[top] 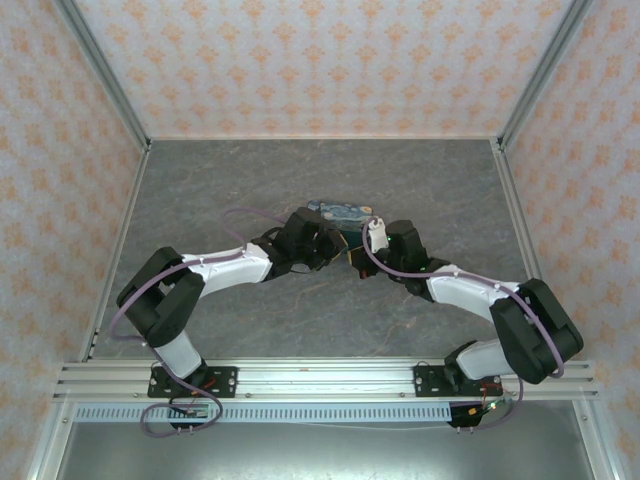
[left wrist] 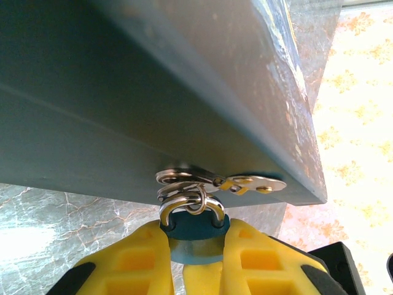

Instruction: Unlock a padlock with a key

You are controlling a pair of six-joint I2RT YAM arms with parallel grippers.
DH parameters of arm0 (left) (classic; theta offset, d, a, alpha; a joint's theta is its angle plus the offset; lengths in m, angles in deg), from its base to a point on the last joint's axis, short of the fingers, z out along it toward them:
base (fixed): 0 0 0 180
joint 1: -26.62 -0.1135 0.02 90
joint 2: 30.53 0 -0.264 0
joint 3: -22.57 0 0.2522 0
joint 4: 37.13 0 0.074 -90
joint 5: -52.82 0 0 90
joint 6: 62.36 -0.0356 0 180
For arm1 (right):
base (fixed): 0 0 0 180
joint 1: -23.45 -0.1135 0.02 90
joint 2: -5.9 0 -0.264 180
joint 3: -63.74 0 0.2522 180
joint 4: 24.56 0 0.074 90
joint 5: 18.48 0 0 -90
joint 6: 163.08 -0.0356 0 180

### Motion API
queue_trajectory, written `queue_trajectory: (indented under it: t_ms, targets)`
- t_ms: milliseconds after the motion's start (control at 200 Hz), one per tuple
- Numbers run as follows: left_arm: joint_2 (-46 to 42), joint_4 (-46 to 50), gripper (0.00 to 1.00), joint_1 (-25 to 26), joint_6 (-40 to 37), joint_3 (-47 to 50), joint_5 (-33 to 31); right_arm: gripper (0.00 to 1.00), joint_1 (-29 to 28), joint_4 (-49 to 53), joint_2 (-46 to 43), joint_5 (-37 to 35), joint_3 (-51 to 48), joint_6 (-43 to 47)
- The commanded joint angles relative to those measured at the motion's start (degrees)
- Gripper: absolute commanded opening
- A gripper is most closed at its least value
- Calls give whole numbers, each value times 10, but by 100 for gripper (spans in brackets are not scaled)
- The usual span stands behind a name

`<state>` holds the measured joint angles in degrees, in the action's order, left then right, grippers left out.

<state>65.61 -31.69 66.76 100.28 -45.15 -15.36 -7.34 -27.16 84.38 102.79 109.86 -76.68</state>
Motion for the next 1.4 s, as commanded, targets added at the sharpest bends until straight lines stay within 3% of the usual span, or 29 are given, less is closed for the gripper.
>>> queue_trajectory:
  t_ms: [0,335,681,1026,1251,1396]
  targets:
    - [21,2,14,37,1,10,88,0,-12,-200,-4,43,13,-39]
    - [69,-36,17,37,2,27,81,0,-33,-274,43,-7,-50,-99]
    - [48,-14,50,36,-16,41,56,0,-43,-314,62,-34,-86,-163]
    - [-45,10,67,7,-27,91,22,0,-45,-319,68,-25,-90,-193]
    - [-111,-30,81,-15,-28,137,-3,0,-58,-300,79,-22,-81,-197]
    - [-135,-33,81,-23,-32,150,-11,0,-61,-326,99,-14,-83,-220]
